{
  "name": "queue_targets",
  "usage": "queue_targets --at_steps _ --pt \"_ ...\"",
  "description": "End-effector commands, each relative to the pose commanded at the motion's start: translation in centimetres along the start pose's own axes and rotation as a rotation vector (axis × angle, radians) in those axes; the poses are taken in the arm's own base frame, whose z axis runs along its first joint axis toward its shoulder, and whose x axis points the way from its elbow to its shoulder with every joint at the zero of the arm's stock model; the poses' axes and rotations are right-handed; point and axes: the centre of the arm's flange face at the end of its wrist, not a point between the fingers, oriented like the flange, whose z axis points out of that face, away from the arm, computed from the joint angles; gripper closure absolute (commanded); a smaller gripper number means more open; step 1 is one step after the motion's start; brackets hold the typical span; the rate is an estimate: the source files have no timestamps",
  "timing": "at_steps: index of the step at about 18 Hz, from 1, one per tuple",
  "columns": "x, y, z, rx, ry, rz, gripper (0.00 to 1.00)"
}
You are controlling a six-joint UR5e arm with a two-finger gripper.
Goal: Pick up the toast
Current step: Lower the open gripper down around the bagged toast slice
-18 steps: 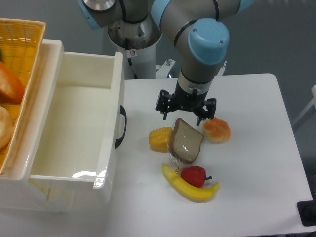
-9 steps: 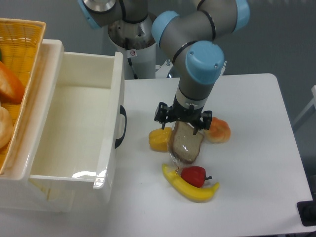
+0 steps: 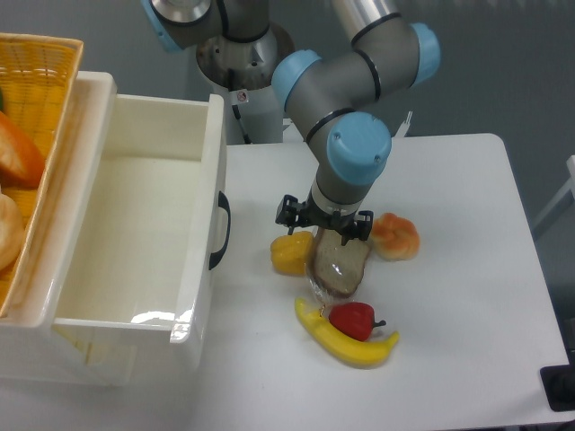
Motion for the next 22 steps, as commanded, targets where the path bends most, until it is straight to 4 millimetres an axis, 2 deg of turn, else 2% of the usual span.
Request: queue_targets --at_steps 6,22 --pt "0.0 -0.6 2.0 -0.041 -0.009 0.011 0.00" --pt "-1.0 -1.6 3.0 -0.029 -0.019 0.004 0.00"
